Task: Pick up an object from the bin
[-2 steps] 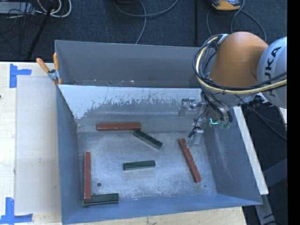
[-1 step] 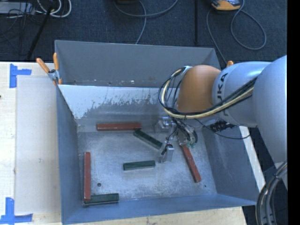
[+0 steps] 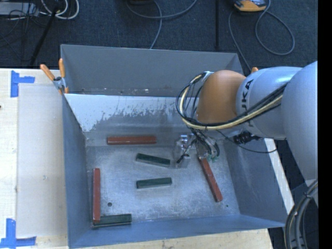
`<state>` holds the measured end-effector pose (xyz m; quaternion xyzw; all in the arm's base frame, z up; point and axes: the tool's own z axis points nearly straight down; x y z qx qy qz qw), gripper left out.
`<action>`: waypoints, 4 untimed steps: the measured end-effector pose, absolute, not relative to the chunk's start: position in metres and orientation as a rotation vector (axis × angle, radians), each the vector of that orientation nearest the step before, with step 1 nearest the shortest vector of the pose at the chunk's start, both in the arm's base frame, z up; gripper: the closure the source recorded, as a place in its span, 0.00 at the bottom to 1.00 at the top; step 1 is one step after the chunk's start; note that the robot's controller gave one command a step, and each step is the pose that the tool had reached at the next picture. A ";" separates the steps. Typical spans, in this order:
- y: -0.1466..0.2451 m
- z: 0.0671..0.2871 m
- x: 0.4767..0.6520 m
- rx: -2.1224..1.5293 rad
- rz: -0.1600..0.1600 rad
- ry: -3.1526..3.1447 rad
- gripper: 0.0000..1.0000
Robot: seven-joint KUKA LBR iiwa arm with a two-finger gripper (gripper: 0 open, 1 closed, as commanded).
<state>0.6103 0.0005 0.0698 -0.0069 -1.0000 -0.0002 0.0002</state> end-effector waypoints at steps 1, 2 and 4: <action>0.001 0.070 0.610 -0.020 -0.001 -3.141 0.00; 0.069 0.070 0.609 0.014 -0.006 -3.143 0.00; 0.074 0.222 0.595 -0.045 -0.003 -3.150 1.00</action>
Offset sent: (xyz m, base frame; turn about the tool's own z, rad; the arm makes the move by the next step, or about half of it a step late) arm 0.0000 0.0000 0.0000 0.0000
